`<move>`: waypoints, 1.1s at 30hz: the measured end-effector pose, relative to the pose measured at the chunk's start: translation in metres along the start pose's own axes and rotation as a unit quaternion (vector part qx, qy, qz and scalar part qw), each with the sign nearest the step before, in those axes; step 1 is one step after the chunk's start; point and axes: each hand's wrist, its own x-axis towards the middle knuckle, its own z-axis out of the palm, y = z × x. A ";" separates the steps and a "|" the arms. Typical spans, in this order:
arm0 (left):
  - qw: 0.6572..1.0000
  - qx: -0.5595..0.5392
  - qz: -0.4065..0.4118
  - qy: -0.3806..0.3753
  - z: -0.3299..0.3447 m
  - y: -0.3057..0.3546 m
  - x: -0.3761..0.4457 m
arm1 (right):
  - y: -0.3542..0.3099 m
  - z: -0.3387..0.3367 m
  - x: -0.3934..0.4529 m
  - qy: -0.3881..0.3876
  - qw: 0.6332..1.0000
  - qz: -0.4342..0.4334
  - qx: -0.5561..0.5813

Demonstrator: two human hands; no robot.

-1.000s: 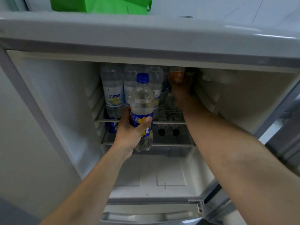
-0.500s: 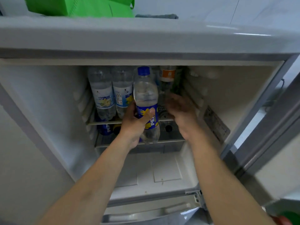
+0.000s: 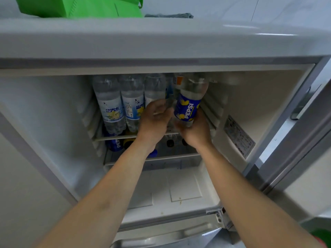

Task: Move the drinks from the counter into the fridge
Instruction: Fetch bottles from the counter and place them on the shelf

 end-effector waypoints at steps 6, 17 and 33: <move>0.996 -0.007 -0.072 0.052 -0.020 -0.041 -0.025 | 0.005 0.025 0.031 0.007 0.998 0.055 -0.019; 0.978 -0.057 -0.140 0.143 -0.060 -0.100 -0.061 | 0.009 0.046 0.037 0.010 0.998 0.066 0.000; 0.980 -0.054 -0.182 0.067 -0.057 -0.154 -0.127 | 0.026 0.015 -0.108 0.095 0.991 0.094 0.026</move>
